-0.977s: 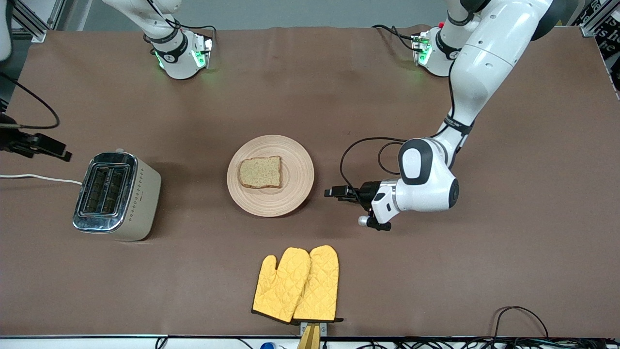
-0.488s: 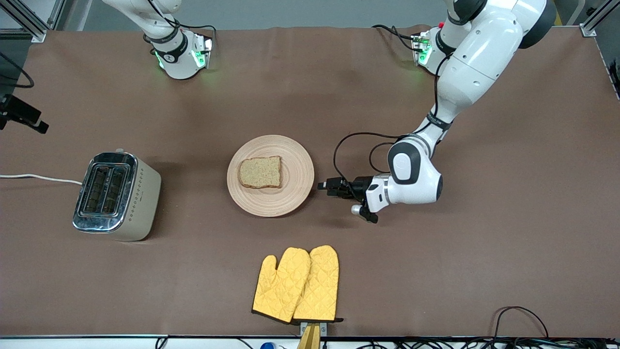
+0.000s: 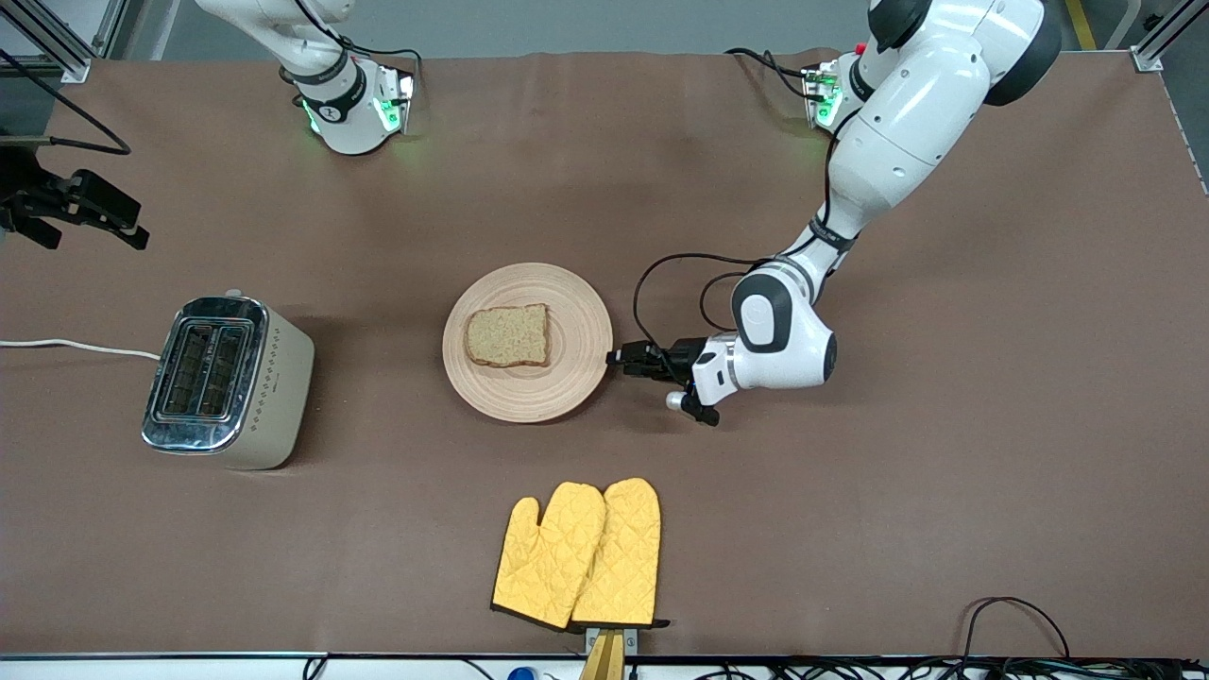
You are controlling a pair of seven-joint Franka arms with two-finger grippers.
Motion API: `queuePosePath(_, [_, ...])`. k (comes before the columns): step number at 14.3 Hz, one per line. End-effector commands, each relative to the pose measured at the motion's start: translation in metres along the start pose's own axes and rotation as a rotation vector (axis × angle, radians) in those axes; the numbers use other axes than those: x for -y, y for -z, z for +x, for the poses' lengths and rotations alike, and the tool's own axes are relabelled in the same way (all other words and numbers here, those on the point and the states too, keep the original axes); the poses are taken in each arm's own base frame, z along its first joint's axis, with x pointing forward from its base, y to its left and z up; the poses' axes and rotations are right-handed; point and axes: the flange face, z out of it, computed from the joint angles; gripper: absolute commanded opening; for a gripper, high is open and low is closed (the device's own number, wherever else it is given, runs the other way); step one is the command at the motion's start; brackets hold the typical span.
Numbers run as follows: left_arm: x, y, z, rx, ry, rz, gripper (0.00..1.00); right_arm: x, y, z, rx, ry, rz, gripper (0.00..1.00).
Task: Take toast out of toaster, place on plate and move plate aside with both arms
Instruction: 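Grasp the wooden plate rim with the left gripper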
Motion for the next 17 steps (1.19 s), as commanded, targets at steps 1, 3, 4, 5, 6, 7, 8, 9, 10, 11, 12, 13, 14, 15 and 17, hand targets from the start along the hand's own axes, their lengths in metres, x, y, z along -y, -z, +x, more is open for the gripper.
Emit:
queuePosePath(1, [-0.001, -0.010, -0.002, -0.029, 0.003, -0.009, 0.52, 0.000, 0.009, -0.003, -0.009, 0.003, -0.023, 1.00])
queuePosePath(3, [-0.003, -0.018, -0.006, -0.029, 0.011, -0.013, 0.51, -0.005, 0.009, -0.003, -0.009, -0.006, -0.018, 1.00])
queuePosePath(4, [-0.004, -0.019, -0.006, -0.029, 0.011, -0.012, 0.50, -0.004, 0.009, -0.003, -0.009, -0.004, -0.018, 1.00])
queuePosePath(5, [-0.004, -0.020, -0.007, -0.028, 0.011, -0.010, 0.50, -0.005, 0.009, -0.003, -0.008, -0.006, -0.018, 1.00])
queuePosePath(6, [-0.005, -0.023, -0.009, -0.023, 0.010, -0.010, 0.48, -0.005, 0.008, -0.003, -0.006, -0.006, -0.019, 1.00])
queuePosePath(7, [-0.007, -0.027, -0.012, -0.014, 0.005, -0.009, 0.46, -0.006, 0.008, -0.003, -0.006, -0.009, -0.018, 1.00])
queuePosePath(8, [-0.006, -0.028, -0.013, -0.016, 0.007, -0.003, 0.43, -0.006, 0.007, -0.002, -0.005, -0.009, -0.018, 1.00])
queuePosePath(9, [-0.005, -0.029, -0.014, -0.021, 0.006, 0.005, 0.42, -0.006, 0.007, -0.002, -0.003, -0.009, -0.019, 1.00])
queuePosePath(10, [-0.006, -0.031, -0.015, -0.020, 0.007, 0.005, 0.36, -0.007, 0.007, -0.003, -0.003, -0.010, -0.020, 1.00])
queuePosePath(11, [-0.007, -0.031, -0.015, -0.019, 0.013, 0.005, 0.29, -0.008, 0.006, -0.002, -0.002, -0.014, -0.025, 1.00])
queuePosePath(12, [-0.008, -0.034, -0.016, -0.015, 0.010, 0.005, 0.21, -0.011, 0.006, -0.003, 0.000, -0.018, -0.041, 1.00])
queuePosePath(13, [-0.008, -0.034, -0.016, -0.015, 0.009, 0.005, 0.15, -0.021, 0.005, -0.003, 0.005, -0.032, -0.048, 1.00])
queuePosePath(14, [-0.010, -0.032, -0.015, -0.020, 0.003, 0.006, 0.08, -0.036, 0.003, -0.003, 0.010, -0.059, -0.049, 1.00])
queuePosePath(15, [-0.014, -0.029, -0.013, -0.026, -0.006, 0.007, 0.04, -0.043, 0.003, -0.004, 0.014, -0.073, -0.049, 1.00])
queuePosePath(17, [-0.018, -0.023, -0.007, -0.044, -0.019, 0.015, 0.01, -0.057, 0.000, -0.006, 0.031, -0.098, -0.048, 1.00])
